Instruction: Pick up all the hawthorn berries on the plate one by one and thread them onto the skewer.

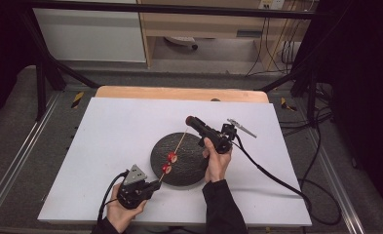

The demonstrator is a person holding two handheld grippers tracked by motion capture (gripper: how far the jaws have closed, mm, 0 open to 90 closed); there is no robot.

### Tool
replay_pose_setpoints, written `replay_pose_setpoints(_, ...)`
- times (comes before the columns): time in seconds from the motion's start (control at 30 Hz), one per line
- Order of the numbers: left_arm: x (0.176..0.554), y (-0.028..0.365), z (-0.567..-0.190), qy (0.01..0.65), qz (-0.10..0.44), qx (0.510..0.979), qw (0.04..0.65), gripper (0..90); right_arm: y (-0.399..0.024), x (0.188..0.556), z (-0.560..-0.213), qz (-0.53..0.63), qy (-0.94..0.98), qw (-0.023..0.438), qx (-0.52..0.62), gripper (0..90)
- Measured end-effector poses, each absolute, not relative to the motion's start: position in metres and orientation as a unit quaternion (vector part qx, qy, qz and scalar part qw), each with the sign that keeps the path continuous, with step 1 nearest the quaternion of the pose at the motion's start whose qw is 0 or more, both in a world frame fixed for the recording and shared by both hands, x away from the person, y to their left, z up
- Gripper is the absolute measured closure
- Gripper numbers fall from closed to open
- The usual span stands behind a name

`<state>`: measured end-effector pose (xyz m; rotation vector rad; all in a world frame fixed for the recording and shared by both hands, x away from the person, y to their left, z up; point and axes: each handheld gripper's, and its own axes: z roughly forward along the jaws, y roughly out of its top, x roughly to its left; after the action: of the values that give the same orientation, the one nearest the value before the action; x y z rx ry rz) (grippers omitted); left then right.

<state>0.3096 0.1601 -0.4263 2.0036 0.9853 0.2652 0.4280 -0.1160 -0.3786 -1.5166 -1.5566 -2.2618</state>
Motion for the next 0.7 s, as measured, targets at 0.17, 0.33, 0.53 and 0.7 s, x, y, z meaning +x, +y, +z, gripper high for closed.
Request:
replay_pose_setpoints(0.17, 0.31, 0.1581, -0.4257, 0.395, 0.111, 0.801, 0.437, 88.4, -0.1172, 0.427, -0.3767, -0.726, -0.492, 0.006, -0.481, 62.3)
replay_pose_setpoints(0.33, 0.3104, 0.1556, -0.4253, 0.395, 0.109, 0.799, 0.44, 88.4, -0.1176, 0.4266, -0.3758, -0.729, -0.489, 0.006, -0.48, 62.3)
replay_pose_setpoints(0.53, 0.3105, 0.1538, -0.424, 0.393, 0.112, 0.798, 0.443, 88.3, -0.1166, 0.426, -0.3767, -0.728, -0.489, 0.01, -0.48, 62.3)
replay_pose_setpoints(0.7, 0.3105, 0.1541, -0.4236, 0.397, 0.115, 0.792, 0.448, 88.4, -0.1162, 0.4249, -0.3769, -0.729, -0.49, 0.012, -0.478, 62.4)
